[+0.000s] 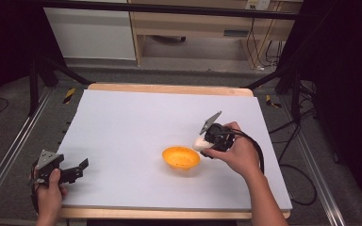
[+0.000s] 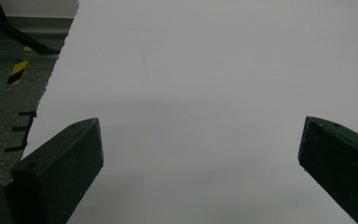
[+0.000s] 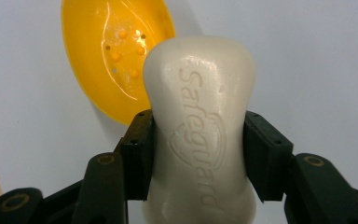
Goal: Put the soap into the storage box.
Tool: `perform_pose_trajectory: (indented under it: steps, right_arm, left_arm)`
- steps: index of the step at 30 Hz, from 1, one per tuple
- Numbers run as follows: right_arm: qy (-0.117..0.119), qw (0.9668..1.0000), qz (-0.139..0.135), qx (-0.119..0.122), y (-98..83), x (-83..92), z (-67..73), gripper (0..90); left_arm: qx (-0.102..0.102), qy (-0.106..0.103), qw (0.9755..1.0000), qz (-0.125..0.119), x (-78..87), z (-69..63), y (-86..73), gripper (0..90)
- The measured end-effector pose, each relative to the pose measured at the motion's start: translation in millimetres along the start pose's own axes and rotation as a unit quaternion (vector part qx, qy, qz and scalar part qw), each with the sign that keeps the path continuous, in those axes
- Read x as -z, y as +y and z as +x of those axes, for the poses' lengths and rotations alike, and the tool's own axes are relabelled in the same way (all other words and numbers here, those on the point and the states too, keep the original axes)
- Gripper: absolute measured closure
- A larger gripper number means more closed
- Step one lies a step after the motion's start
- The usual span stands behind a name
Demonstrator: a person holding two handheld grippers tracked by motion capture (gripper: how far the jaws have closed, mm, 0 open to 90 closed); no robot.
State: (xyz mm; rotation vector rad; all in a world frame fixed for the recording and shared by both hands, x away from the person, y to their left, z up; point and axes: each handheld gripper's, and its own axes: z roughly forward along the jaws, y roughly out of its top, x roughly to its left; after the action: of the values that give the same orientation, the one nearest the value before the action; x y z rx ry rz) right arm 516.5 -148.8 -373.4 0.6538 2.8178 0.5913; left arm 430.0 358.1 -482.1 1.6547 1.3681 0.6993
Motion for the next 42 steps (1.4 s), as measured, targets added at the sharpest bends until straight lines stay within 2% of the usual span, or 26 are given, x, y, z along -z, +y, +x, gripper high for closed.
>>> perform_pose_trajectory:
  steps: [10,13,15,22,25,42]
  right_arm:
    - [0.013,0.9995,-0.004,0.029,19.7,-6.5,9.8,49.7]
    - [0.016,0.9995,0.0,0.028,22.8,-8.0,12.4,49.7]
    - [0.02,0.9988,-0.001,0.044,27.3,-10.7,15.3,49.7]
    - [0.029,0.9981,0.003,0.054,35.9,-14.6,22.1,49.6]
    - [0.032,0.9973,0.0,0.066,40.0,-18.1,24.7,49.6]
    - [0.05,0.9934,0.029,0.099,57.6,-37.2,38.0,49.6]
  left_arm:
    - [0.002,-0.001,1.0,0.0,-0.1,0.1,0.0,0.0]
    - [0.002,-0.001,1.0,0.0,-0.1,0.1,0.0,0.0]
    - [0.002,-0.001,1.0,0.0,-0.1,0.1,0.0,0.0]
    - [0.003,-0.002,1.0,0.0,0.0,0.0,0.0,0.0]
    - [0.002,-0.001,1.0,0.0,0.0,0.1,0.0,0.0]
    - [0.003,-0.002,1.0,-0.002,0.1,0.3,0.0,0.0]
